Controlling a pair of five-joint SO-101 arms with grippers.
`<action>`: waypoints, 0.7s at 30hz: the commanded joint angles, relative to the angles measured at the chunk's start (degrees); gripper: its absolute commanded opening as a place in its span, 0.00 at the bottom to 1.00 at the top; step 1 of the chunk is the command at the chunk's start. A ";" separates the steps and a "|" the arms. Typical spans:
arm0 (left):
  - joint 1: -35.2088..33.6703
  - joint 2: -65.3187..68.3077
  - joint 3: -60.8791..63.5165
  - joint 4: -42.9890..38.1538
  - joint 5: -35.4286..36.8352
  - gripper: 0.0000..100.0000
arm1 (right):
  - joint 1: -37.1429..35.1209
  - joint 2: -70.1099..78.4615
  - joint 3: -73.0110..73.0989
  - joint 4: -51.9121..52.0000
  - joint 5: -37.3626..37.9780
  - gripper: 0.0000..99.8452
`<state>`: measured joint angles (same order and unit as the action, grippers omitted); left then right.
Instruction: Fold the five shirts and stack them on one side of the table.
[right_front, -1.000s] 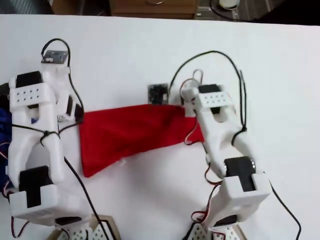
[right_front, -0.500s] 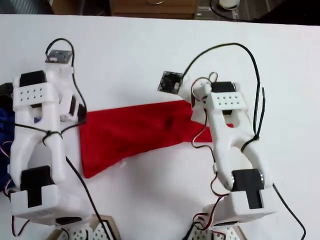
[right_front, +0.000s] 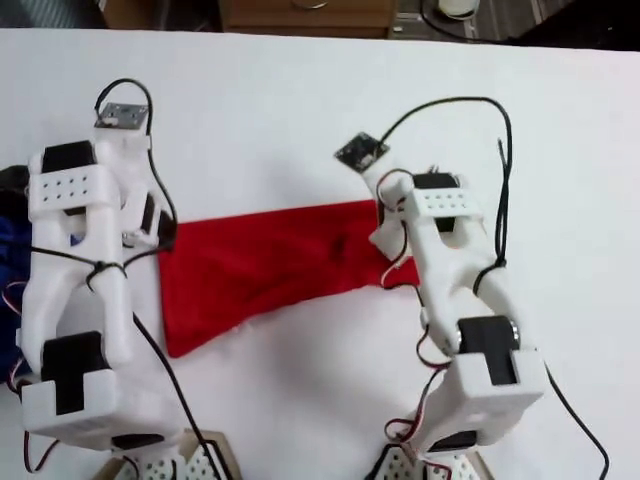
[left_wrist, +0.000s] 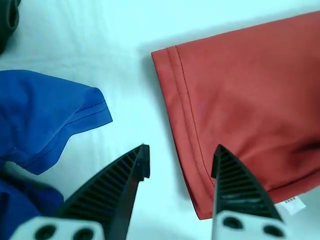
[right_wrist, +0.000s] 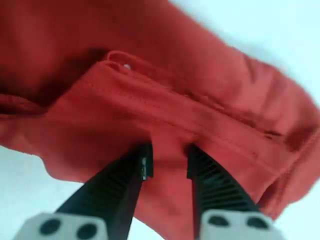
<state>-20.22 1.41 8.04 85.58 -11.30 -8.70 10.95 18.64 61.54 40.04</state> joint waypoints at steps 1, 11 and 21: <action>0.62 -0.97 -2.07 0.62 -0.18 0.23 | 0.04 0.22 -0.44 0.84 -0.35 0.13; 0.62 -0.97 2.59 0.09 -1.58 0.23 | -0.13 -5.58 -3.34 4.44 -0.35 0.13; 0.53 -1.05 2.59 0.00 -1.49 0.23 | -8.75 -12.18 -3.96 11.12 -0.44 0.13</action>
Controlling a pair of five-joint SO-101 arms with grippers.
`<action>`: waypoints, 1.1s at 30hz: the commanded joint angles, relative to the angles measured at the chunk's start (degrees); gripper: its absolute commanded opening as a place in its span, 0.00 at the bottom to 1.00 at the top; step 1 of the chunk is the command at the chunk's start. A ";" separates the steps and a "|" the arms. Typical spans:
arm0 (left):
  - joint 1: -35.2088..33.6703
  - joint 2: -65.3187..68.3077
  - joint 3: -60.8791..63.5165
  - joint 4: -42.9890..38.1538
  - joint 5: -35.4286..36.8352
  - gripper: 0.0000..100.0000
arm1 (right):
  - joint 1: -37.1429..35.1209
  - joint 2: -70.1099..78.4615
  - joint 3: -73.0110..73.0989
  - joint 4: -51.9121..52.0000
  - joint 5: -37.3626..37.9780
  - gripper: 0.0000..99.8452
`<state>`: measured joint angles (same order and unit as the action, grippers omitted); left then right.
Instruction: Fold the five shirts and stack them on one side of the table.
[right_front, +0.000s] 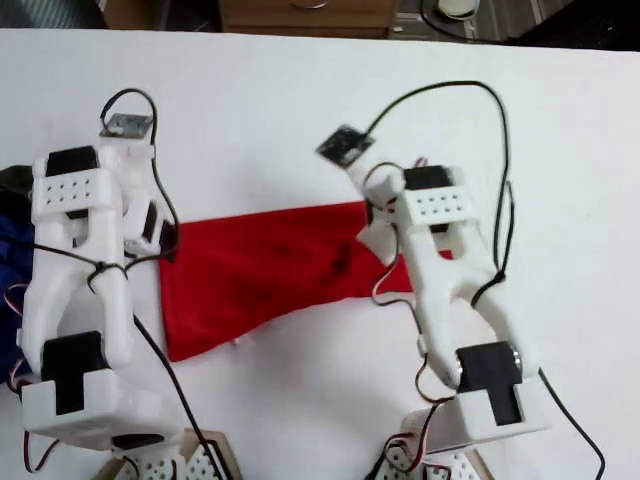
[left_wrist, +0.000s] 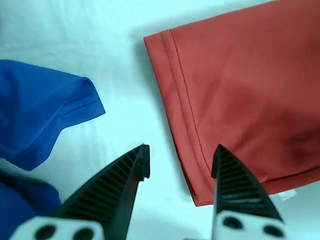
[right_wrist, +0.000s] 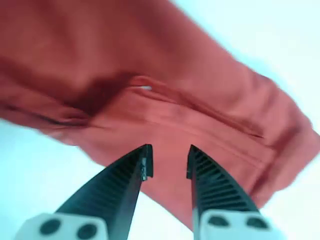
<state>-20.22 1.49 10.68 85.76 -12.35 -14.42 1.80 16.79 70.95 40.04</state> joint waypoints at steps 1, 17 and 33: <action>0.53 -1.14 -0.04 -0.18 -0.44 0.23 | -4.00 -3.03 -1.49 1.36 -0.44 0.13; 0.53 -1.14 -0.22 -0.18 -0.35 0.23 | -8.13 -3.47 10.64 -9.36 -2.37 0.13; 0.62 -1.14 -0.13 -1.76 -0.26 0.23 | 4.18 -2.86 -8.79 0.66 -2.37 0.13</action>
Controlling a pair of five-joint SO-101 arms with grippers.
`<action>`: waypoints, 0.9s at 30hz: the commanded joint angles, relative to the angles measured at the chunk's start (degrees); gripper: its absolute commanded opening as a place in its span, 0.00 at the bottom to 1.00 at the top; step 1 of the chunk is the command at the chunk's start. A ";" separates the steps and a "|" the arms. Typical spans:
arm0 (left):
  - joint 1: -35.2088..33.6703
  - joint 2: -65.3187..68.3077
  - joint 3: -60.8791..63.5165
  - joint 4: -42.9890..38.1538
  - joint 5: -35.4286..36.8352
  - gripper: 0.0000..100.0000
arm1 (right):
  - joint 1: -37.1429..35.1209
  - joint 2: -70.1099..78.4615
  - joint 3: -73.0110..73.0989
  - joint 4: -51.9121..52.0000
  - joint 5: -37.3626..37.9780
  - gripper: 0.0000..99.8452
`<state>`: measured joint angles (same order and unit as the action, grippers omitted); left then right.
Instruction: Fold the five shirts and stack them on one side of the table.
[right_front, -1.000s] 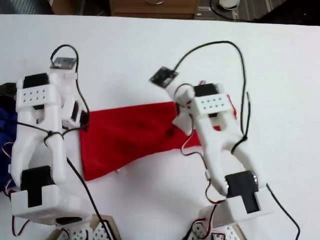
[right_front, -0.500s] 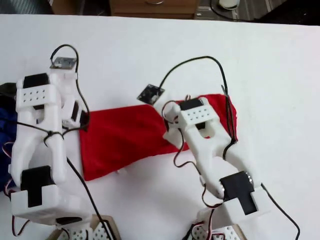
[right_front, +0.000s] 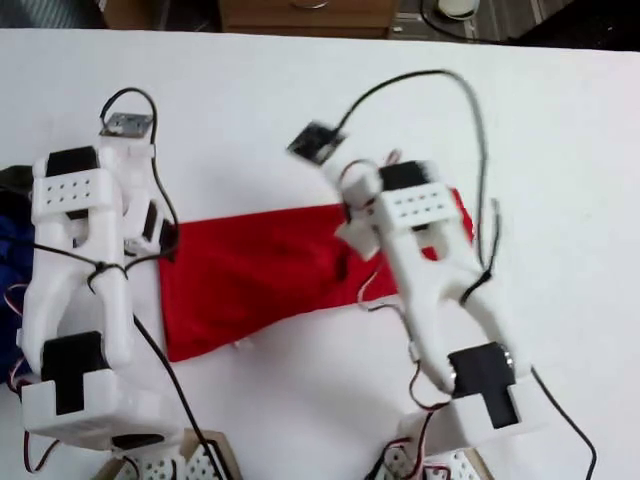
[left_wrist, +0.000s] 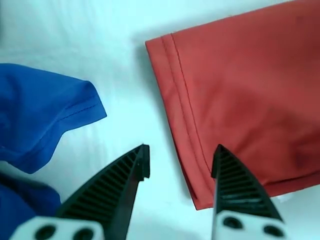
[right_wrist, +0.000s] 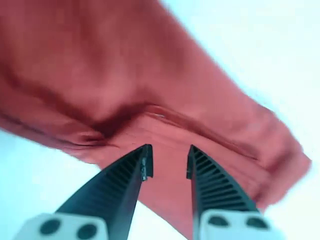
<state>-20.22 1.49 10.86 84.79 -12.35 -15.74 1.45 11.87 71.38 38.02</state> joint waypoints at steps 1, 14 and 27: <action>0.62 -1.14 -0.31 -0.79 -0.26 0.23 | 7.52 -2.07 -3.78 -0.75 -0.35 0.13; 4.40 -0.97 0.92 -2.37 10.73 0.23 | 14.55 11.91 -4.04 -6.37 -0.44 0.13; 3.34 -0.70 12.62 -14.15 15.03 0.23 | 16.66 11.91 -5.01 -6.11 0.00 0.13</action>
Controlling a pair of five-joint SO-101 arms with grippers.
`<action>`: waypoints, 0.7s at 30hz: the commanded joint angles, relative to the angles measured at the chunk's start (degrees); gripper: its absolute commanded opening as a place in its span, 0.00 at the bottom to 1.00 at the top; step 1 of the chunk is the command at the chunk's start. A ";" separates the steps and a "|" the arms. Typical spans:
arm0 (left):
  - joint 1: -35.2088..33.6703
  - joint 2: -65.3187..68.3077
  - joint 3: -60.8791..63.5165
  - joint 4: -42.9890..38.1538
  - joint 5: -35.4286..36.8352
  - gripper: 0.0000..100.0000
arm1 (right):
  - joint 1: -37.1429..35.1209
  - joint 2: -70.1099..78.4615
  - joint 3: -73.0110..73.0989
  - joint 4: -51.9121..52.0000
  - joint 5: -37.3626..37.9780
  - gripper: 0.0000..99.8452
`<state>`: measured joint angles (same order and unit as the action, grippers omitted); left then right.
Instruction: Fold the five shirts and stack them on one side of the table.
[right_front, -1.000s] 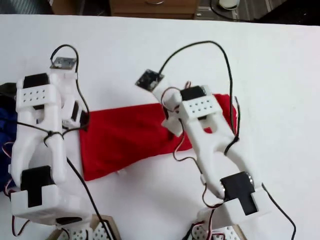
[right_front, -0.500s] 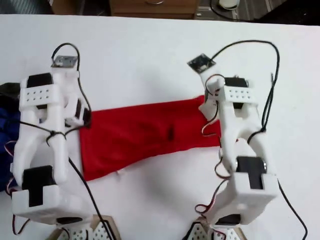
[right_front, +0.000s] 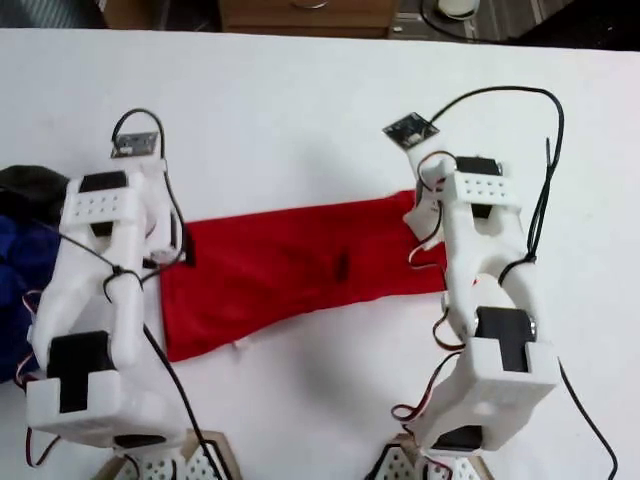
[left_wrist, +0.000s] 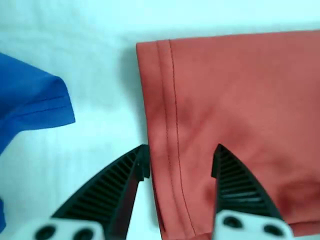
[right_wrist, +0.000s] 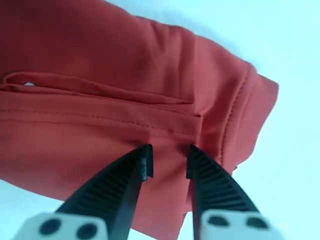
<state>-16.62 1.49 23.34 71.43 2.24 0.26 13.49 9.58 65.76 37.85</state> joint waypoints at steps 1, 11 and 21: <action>-0.26 -0.09 -0.13 -0.79 0.26 0.23 | 0.66 -0.13 -2.81 -0.48 0.18 0.13; -2.64 19.69 -5.14 -2.55 0.53 0.23 | 0.66 -0.22 -5.54 1.63 0.26 0.13; -3.25 26.46 -13.41 4.40 1.67 0.23 | 0.57 -0.22 -5.80 1.54 0.26 0.13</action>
<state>-19.08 24.62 11.82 75.38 3.12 0.35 13.49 6.42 66.90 37.85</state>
